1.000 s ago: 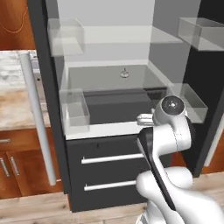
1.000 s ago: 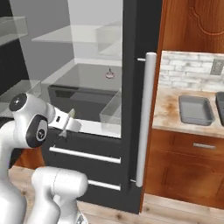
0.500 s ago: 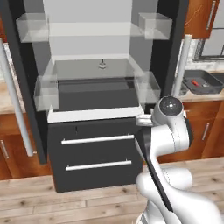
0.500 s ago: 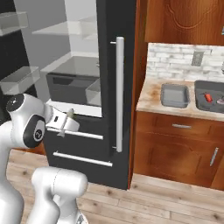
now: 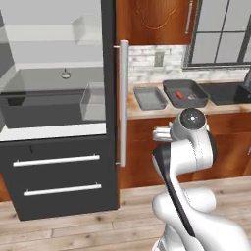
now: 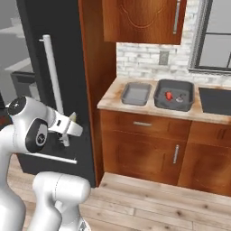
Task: Place one garlic and one fish in each tupperware on the nearby counter, to pack two identical lunches.
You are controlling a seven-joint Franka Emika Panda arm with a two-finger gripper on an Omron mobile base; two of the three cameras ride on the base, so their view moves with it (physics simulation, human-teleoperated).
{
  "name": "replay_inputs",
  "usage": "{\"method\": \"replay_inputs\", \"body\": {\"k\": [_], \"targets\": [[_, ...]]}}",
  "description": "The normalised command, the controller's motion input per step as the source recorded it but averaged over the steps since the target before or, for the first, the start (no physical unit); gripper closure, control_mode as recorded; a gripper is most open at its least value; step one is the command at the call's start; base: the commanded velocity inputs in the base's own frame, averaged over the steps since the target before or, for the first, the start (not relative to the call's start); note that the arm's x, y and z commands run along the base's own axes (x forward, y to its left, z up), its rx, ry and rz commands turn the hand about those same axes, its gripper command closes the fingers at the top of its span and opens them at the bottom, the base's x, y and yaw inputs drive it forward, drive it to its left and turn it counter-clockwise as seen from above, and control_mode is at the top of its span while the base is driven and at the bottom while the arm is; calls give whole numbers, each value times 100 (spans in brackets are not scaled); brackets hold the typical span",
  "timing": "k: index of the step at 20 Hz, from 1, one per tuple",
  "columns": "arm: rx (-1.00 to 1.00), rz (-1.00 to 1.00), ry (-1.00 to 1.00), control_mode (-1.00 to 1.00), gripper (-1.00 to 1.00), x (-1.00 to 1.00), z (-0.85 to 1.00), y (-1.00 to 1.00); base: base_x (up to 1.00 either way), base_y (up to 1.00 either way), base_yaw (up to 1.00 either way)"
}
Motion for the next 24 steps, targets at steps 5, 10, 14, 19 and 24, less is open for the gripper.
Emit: {"method": "replay_inputs", "body": {"k": [5, 10, 14, 19, 24], "targets": [[0, 0, 0, 100, 100, 0, 0, 0, 4, -86, 0], [0, 0, 0, 100, 100, 0, 0, 0, 84, -25, 3], [0, 0, 0, 100, 100, 0, 0, 0, 91, -41, 5], [0, 0, 0, 100, 100, 0, 0, 0, 77, -65, 6], [0, 0, 0, 100, 100, 0, 0, 0, 77, -34, 6]]}}
